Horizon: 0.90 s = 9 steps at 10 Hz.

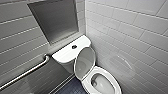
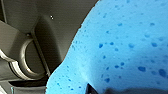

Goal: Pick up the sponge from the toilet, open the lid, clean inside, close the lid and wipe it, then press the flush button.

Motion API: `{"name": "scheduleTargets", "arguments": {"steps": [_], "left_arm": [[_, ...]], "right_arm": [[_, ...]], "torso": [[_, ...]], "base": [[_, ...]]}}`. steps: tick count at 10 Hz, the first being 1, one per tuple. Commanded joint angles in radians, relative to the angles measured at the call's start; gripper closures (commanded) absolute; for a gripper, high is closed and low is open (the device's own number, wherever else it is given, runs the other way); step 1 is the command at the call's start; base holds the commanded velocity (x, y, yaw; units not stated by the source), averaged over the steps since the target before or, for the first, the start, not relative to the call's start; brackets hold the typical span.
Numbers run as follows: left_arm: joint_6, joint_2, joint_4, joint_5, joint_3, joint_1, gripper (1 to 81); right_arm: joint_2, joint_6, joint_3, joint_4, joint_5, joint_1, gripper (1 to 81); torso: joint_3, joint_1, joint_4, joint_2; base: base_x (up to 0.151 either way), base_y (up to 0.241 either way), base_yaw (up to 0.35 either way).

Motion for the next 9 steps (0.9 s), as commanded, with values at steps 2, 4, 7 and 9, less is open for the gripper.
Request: {"name": "scheduleTargets", "arguments": {"steps": [2,4,7,9], "left_arm": [[-0.008,0.074,0.018,0.043,-0.113,0.066,1.0],[0.015,0.126,0.018,0.129,-0.13,0.073,1.0],[0.177,0.229,-0.025,0.404,-0.133,0.07,1.0],[0.607,0.252,-0.495,0.457,-0.125,0.067,1.0]], "right_arm": [[-0.024,-0.004,0.037,0.014,-0.133,-0.01,81.1],[-0.02,-0.004,0.037,0.014,-0.135,-0.002,81.1],[-0.015,-0.016,0.039,-0.001,-0.133,-0.001,81.1],[-0.012,-0.018,0.037,-0.012,-0.133,0.001,81.1]], "torso": [[0.0,0.0,0.0,0.0],[0.0,0.0,0.0,0.0],[0.0,0.0,0.0,0.0],[0.0,0.0,0.0,0.0]], "base": [[0.0,0.0,0.0],[0.0,0.0,0.0],[0.0,0.0,0.0],[0.0,0.0,0.0]]}}
